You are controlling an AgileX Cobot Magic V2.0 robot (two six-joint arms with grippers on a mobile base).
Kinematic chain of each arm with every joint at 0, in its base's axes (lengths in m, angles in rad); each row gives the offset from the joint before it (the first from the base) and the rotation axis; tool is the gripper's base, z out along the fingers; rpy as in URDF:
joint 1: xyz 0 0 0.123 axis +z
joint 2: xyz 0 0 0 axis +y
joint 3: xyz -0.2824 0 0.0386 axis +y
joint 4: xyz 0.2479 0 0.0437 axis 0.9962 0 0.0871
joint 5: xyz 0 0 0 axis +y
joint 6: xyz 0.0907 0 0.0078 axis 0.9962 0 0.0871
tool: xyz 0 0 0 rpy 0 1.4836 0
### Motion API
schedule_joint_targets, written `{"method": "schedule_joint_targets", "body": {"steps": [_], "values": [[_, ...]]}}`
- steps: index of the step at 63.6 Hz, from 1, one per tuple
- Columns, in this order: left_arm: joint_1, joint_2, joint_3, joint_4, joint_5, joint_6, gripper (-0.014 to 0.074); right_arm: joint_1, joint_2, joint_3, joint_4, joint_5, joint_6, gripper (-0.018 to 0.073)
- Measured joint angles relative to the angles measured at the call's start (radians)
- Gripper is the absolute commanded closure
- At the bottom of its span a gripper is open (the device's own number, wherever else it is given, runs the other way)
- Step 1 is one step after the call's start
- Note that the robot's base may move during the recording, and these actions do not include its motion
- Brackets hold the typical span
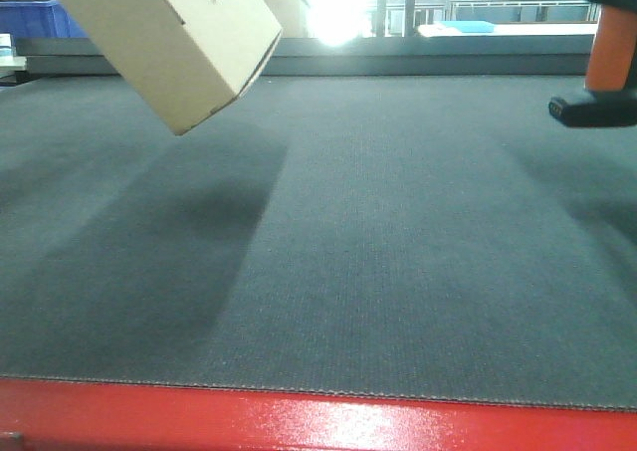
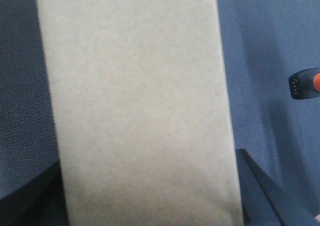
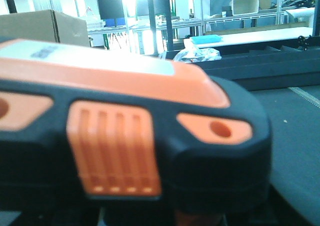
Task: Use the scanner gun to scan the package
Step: 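Lower the scanner gun back upright onto the table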
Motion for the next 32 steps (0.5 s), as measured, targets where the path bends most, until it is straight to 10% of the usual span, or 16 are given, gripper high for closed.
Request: {"method": "schedule_joint_targets", "body": {"steps": [32], "values": [[0.0, 0.0, 0.0, 0.0, 0.0, 0.0, 0.0707, 0.0, 0.128, 0.0, -0.002, -0.043, 0.053, 0.0718]]}}
